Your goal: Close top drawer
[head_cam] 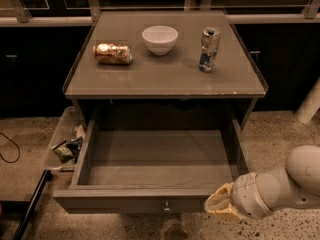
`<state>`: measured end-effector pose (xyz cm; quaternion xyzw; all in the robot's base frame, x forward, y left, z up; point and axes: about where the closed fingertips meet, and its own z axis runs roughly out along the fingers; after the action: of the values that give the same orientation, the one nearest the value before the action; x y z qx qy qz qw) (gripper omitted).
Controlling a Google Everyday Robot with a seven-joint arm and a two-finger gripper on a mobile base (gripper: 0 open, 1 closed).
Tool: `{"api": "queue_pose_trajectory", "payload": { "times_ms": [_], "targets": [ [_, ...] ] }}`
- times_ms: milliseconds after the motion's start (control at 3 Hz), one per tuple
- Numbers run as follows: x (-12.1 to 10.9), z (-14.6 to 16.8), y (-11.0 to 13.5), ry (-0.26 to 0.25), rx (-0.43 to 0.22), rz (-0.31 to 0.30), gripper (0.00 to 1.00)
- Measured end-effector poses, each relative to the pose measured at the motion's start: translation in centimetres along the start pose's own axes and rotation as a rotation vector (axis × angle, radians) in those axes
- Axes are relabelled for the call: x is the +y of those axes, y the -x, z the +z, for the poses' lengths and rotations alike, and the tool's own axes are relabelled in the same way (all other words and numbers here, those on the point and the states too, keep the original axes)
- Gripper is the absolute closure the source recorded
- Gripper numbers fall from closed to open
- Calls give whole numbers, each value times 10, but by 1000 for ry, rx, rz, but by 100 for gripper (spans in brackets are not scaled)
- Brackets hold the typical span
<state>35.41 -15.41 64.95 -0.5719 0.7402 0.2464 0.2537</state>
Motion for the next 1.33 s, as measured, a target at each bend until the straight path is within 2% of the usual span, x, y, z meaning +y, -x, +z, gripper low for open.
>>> {"api": "queue_pose_trajectory", "payload": {
  "times_ms": [333,667,1000,1333],
  "targets": [
    [0,0,0,0,0,0,34],
    [-5,3,2,-23,-6,-1,11],
    [-28,5,4,-55,-21,-2,14],
    [-69,3,9,-101,-40,-30,38]
  ]
}}
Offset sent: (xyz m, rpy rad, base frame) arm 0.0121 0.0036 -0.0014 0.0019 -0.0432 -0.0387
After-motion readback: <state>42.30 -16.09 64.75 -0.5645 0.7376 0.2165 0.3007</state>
